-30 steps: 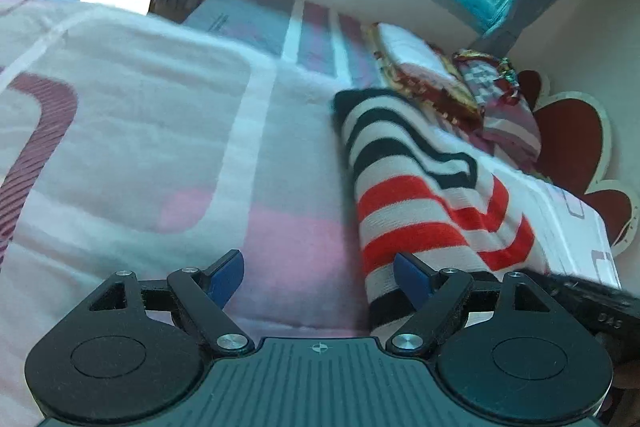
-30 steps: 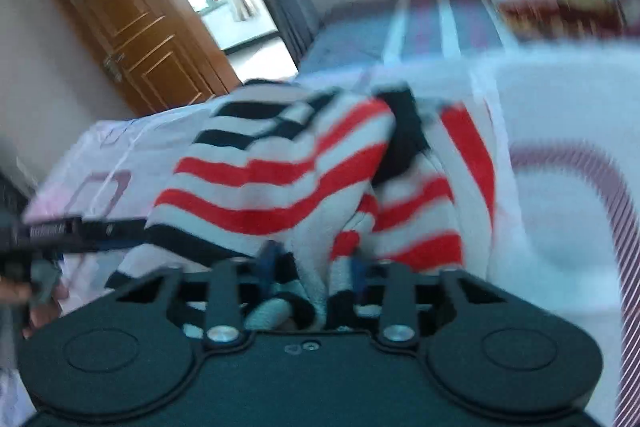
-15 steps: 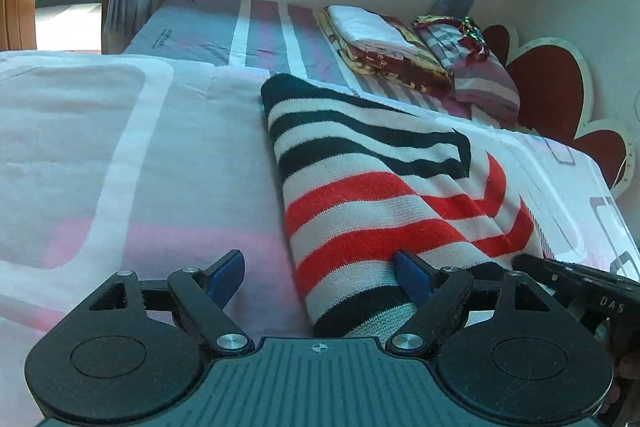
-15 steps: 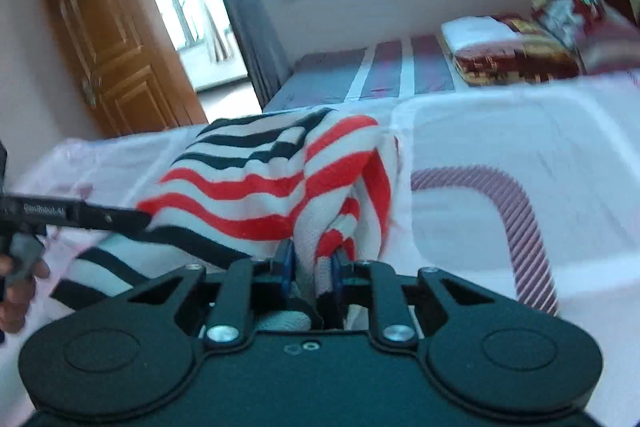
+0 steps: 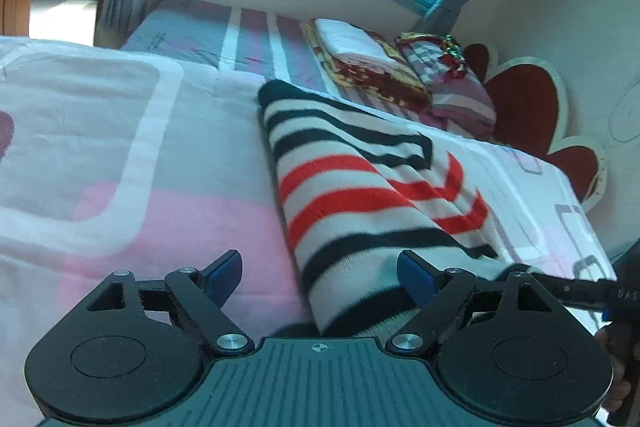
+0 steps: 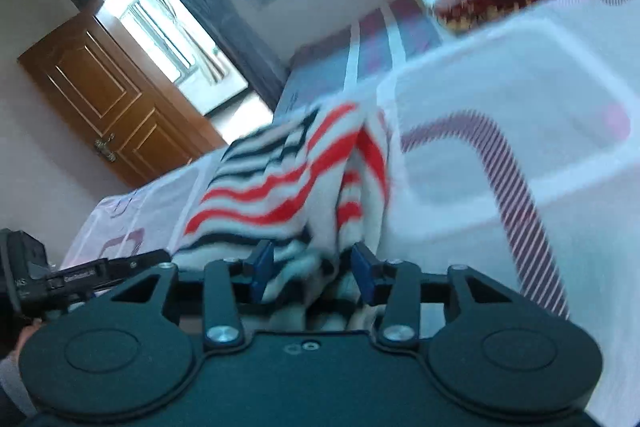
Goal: Fold small clothes
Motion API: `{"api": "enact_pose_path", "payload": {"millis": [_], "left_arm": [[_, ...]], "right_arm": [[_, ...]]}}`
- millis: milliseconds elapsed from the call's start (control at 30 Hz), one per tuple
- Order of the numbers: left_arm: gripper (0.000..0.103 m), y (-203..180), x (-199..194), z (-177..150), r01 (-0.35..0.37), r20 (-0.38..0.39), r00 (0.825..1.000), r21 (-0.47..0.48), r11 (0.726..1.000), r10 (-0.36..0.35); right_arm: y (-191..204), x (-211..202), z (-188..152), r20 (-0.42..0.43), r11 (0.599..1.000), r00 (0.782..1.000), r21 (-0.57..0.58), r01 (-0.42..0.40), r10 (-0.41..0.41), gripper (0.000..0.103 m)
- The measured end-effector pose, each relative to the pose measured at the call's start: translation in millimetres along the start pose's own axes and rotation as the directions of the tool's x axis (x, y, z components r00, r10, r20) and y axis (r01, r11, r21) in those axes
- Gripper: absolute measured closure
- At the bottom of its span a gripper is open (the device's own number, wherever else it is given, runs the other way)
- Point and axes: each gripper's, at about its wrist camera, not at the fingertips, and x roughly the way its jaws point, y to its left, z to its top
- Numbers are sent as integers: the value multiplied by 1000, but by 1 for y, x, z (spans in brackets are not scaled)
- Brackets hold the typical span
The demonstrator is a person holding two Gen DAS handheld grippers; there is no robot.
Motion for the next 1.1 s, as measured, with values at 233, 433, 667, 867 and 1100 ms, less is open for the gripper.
{"api": "enact_pose_path", "payload": {"millis": [233, 433, 667, 867, 1100], "left_arm": [[15, -1, 4, -22, 2, -4, 1000, 87, 996, -2], [12, -14, -11, -18, -75, 59, 996, 169, 983, 66], [12, -29, -1, 10, -93, 65, 995, 259, 961, 78], [11, -32, 9, 5, -90, 29, 996, 253, 963, 85], [11, -34, 10, -1, -98, 43, 995, 231, 968, 90]], "right_arm": [[11, 2, -37, 16, 979, 992, -157, 129, -129, 85], [14, 2, -48, 59, 957, 985, -233, 171, -162, 80], [30, 6, 7, 149, 947, 969, -229, 227, -197, 59], [28, 57, 27, 6, 943, 978, -263, 203, -209, 69], [55, 54, 14, 109, 852, 959, -442, 281, -260, 71]]}}
